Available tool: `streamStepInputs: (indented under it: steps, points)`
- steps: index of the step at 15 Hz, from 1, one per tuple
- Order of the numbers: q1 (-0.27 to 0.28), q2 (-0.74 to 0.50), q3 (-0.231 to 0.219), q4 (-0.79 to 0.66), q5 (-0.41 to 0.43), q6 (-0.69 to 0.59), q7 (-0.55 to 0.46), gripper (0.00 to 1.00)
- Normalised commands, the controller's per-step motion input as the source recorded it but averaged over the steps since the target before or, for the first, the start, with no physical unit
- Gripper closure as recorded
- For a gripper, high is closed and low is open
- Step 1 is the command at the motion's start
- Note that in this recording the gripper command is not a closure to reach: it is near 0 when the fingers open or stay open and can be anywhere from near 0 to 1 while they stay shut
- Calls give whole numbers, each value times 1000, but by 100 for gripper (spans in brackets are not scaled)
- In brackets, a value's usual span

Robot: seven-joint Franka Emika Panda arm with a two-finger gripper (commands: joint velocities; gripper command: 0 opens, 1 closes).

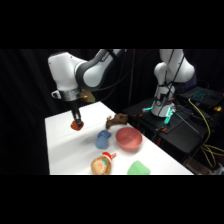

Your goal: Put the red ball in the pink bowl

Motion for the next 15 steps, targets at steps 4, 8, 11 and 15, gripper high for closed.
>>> streamStepInputs:
  steps: [4,8,11,15]
  points:
    - [92,-738,-1,-805,-84,39,75,17]
    - [71,-707,37,-804,-43,159,81,17]
    - [42,-628,43,-719,-6,231,53,17]
    - [59,-557,56,-736,25,406,1,17]
